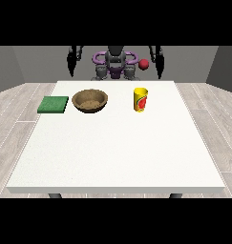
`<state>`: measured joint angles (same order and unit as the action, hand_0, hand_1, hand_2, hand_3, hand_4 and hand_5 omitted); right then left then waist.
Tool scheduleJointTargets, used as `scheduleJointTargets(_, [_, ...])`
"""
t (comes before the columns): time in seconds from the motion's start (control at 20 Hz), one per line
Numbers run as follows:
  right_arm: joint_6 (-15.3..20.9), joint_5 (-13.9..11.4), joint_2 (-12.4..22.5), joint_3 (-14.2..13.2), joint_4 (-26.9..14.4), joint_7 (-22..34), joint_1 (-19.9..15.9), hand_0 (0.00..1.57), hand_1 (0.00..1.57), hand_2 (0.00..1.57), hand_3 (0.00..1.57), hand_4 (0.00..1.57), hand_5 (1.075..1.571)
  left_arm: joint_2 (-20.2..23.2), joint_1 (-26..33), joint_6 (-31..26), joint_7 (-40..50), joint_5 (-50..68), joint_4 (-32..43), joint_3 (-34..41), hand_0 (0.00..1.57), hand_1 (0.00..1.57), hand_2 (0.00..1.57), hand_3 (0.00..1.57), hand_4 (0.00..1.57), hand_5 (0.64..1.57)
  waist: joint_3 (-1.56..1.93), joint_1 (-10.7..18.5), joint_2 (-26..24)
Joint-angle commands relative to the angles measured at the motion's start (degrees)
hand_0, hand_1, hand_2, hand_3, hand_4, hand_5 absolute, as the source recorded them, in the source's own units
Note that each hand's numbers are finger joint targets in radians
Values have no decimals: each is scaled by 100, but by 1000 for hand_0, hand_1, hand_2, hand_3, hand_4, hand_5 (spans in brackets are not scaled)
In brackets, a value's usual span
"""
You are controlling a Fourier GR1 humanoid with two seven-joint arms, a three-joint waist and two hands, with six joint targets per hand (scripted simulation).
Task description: Pick the cup and pour the ball into the bowl, then pick the bowl and place it on the pad
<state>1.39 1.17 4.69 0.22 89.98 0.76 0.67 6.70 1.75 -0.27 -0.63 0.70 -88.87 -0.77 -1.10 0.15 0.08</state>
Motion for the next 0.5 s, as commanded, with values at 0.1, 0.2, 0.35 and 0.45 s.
scheduleJointTargets(0.1, [-18,3,197,-43,424,369,-13,0,0,0,0,0,1568,178,-61,-45,321,47,-467,45,0,0,0,0,0,1524,77,-11,-1134])
scheduleJointTargets(0.2, [-31,17,276,-73,545,527,-45,0,0,0,0,0,1568,244,-117,-60,467,57,-604,57,0,0,0,0,0,1524,92,-34,-1436])
scheduleJointTargets(0.35, [-240,675,62,-426,393,-20,460,0,0,0,0,0,1570,-636,602,-97,-98,880,-947,-469,0,0,0,0,0,1531,111,153,-1756])
scheduleJointTargets(0.45, [-65,547,41,-553,288,-283,136,0,0,0,0,0,1566,-649,273,1,193,1017,-1320,-713,0,0,0,0,0,1536,113,323,-1360])
